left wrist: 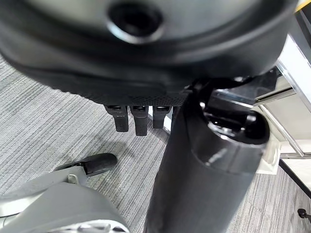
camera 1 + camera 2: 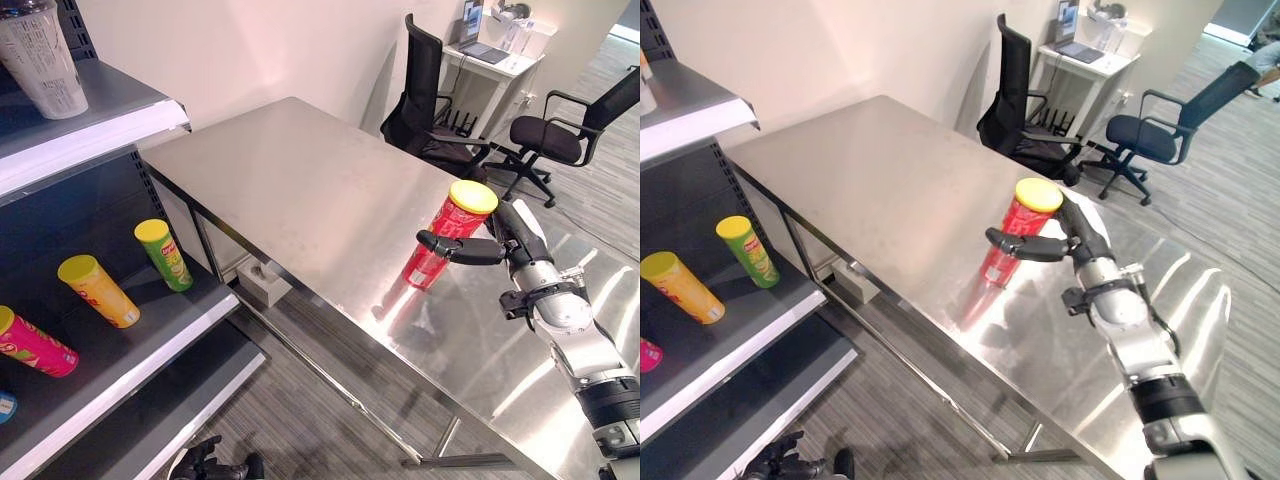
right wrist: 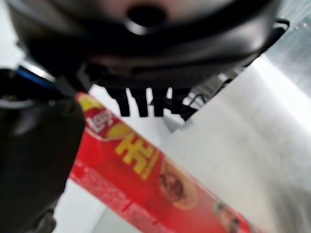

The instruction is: Put the goods on the table back onto the shelves and tidy them up.

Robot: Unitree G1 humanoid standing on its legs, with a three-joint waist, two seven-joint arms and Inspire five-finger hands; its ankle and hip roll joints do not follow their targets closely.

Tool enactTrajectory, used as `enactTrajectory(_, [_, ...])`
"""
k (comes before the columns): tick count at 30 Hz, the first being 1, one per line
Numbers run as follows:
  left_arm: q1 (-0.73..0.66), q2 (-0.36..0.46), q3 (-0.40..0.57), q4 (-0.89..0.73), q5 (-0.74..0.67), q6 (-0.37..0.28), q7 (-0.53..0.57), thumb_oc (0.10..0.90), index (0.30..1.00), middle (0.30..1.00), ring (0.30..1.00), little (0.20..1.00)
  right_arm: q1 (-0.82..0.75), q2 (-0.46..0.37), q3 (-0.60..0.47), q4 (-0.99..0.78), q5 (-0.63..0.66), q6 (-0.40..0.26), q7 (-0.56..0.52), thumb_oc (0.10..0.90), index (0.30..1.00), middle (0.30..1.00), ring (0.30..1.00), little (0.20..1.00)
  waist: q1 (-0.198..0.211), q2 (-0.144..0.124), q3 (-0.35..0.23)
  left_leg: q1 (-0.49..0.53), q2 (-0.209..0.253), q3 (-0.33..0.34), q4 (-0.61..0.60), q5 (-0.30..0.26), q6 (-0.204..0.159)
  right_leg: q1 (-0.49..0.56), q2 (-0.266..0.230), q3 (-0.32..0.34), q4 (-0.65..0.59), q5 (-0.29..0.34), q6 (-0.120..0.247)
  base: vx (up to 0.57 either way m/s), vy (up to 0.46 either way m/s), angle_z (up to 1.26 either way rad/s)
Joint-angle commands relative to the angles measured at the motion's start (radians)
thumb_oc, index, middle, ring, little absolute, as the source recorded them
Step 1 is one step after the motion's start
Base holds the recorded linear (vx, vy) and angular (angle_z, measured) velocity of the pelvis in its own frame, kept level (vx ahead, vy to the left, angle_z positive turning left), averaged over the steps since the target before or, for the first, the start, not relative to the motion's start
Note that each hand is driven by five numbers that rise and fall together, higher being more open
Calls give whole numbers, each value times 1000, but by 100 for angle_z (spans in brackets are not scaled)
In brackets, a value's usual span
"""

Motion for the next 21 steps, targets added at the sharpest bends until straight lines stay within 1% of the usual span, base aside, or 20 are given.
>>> enactTrajectory(1, [-18, 29, -34, -2, 5, -4, 5, 800, 900, 900, 900, 900, -147, -28, -58, 20, 8, -58, -72, 800, 900, 900, 900, 900, 40, 14, -37, 54, 33, 33, 6, -93, -25, -2, -29, -10, 24, -5, 33, 0, 0, 0])
enactTrajectory(5, [-14, 28, -35, 1, 7, -2, 5, 800, 900, 900, 900, 900, -156, -23, -65, 24, -4, -56, -89, 800, 900, 900, 900, 900, 43, 14, -37, 55, 32, 32, 5, -95, -23, -1, -29, -11, 25, -6, 32, 0, 0, 0])
enactTrajectory(10, [-12, 28, -39, 7, 13, 0, 6, 800, 900, 900, 900, 900, -181, -25, -65, 30, 11, -61, -100, 800, 900, 900, 900, 900, 48, 11, -36, 56, 34, 30, 6, -95, -23, 0, -27, -11, 24, -8, 31, 8, 0, 4])
enactTrajectory(20, [-9, 27, -47, 11, 9, 2, 10, 800, 900, 900, 900, 900, -234, -34, -33, 43, 35, -61, -98, 800, 900, 900, 900, 900, 55, 6, -35, 58, 36, 29, 8, -96, -24, 2, -24, -11, 24, -10, 30, 0, 0, 0])
enactTrajectory(21, [-8, 26, -48, 10, 8, 2, 10, 800, 900, 900, 900, 900, -237, -34, -26, 46, 35, -59, -95, 621, 632, 632, 632, 632, 56, 6, -34, 59, 35, 28, 8, -96, -24, 2, -24, -11, 25, -10, 30, 0, 0, 0])
